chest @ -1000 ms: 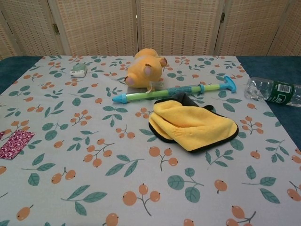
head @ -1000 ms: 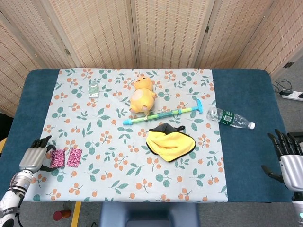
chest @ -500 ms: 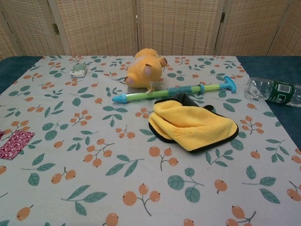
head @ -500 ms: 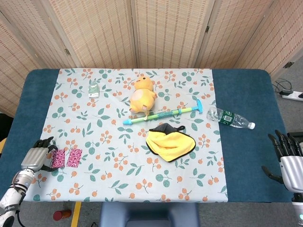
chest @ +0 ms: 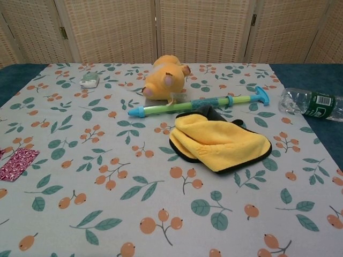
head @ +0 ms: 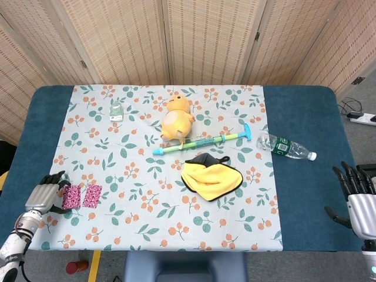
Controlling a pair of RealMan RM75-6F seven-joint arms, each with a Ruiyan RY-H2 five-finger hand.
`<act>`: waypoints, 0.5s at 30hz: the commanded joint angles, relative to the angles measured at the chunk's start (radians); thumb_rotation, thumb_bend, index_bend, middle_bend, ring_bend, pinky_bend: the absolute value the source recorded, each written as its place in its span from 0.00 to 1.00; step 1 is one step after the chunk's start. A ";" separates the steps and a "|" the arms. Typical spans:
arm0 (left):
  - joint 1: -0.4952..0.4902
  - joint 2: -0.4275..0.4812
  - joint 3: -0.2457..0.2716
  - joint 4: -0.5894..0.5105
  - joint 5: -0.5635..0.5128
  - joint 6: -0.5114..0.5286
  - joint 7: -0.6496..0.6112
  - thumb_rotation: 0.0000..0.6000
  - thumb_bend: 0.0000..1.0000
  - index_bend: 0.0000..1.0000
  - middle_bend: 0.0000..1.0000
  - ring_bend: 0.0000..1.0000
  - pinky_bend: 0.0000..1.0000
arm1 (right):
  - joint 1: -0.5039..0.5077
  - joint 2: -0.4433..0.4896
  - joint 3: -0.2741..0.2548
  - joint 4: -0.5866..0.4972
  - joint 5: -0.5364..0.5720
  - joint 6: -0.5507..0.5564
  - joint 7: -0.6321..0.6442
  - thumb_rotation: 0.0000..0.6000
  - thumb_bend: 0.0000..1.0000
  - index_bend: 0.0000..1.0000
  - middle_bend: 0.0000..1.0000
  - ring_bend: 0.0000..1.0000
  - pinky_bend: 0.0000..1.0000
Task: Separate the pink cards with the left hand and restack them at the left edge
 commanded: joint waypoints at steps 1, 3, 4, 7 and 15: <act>0.001 0.005 -0.003 -0.011 -0.008 -0.005 0.008 0.95 0.17 0.26 0.00 0.00 0.00 | 0.000 0.000 0.001 0.002 0.000 0.000 0.002 1.00 0.23 0.00 0.00 0.00 0.00; 0.002 0.008 -0.006 -0.020 -0.015 -0.007 0.014 0.94 0.17 0.24 0.00 0.00 0.00 | 0.001 0.000 0.001 0.003 -0.001 -0.001 0.004 1.00 0.23 0.00 0.00 0.00 0.00; 0.002 0.009 -0.007 -0.024 -0.017 -0.007 0.017 0.94 0.17 0.24 0.00 0.00 0.00 | 0.001 0.000 0.001 0.004 -0.002 -0.001 0.005 1.00 0.23 0.00 0.00 0.00 0.00; 0.001 0.008 -0.012 -0.032 -0.021 -0.005 0.027 0.94 0.17 0.22 0.00 0.00 0.00 | 0.001 0.000 0.002 0.007 -0.002 0.000 0.009 1.00 0.23 0.00 0.00 0.00 0.00; 0.004 0.034 -0.017 -0.102 0.021 0.055 0.047 0.93 0.17 0.20 0.00 0.00 0.00 | -0.005 -0.001 0.000 0.013 -0.002 0.007 0.017 1.00 0.23 0.00 0.00 0.00 0.00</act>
